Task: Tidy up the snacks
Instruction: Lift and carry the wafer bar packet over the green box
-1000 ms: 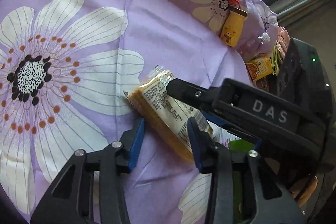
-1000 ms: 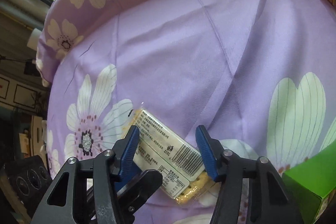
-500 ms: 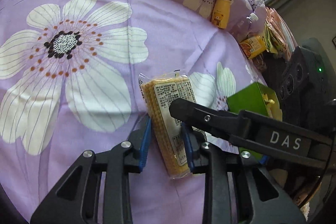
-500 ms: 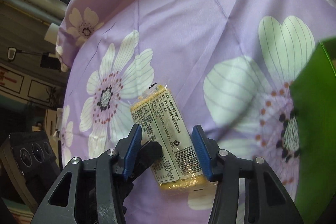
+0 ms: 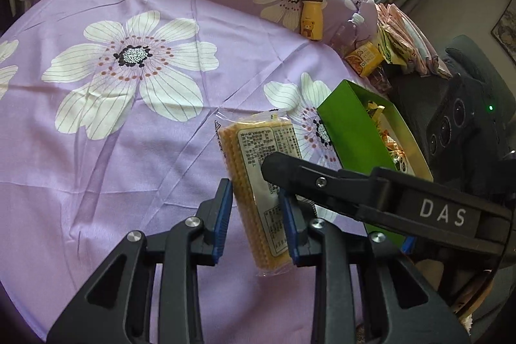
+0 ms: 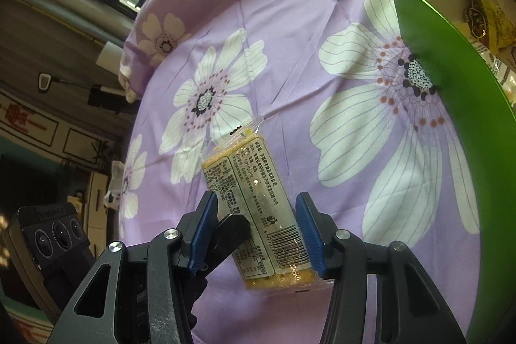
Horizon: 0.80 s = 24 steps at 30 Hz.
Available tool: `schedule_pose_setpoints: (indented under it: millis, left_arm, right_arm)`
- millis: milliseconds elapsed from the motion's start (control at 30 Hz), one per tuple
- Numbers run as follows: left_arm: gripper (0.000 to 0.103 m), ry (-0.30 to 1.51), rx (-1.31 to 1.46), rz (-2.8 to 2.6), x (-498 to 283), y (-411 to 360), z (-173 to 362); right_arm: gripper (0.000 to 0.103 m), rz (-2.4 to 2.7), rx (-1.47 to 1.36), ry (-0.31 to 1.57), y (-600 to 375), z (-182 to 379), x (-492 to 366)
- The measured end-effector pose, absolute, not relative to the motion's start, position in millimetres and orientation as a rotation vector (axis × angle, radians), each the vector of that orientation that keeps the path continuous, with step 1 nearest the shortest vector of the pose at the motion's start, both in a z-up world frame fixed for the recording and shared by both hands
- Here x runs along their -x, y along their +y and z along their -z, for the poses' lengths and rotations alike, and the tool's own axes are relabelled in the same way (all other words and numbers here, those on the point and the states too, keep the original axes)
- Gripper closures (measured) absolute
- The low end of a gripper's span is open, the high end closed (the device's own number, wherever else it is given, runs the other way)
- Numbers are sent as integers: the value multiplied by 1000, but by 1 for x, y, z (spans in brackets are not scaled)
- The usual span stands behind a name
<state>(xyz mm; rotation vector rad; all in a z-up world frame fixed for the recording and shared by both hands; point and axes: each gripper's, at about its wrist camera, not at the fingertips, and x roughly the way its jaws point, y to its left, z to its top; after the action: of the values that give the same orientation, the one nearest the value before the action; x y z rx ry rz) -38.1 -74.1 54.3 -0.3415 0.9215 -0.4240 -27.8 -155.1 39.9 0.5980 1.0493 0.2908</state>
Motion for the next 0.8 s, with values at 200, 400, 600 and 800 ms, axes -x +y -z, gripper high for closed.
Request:
schedule_pose_setpoints:
  millis: [200,400,600,800]
  left_arm:
    - [74,829,326,422,51,-82,-81]
    - [74,745,287,475,59,-111,-106]
    - [75,705,240,562,60,-153,-120]
    - [76,703,195,660,50,-200,-123]
  right_arm:
    - [50,-334,-563,957,-159,-69,44]
    - [50,-303,-537,844,-179,-99,62]
    - [50,-226,-561,755,-220,-116,81]
    - [50,-127,-616,692,-264,-121,93]
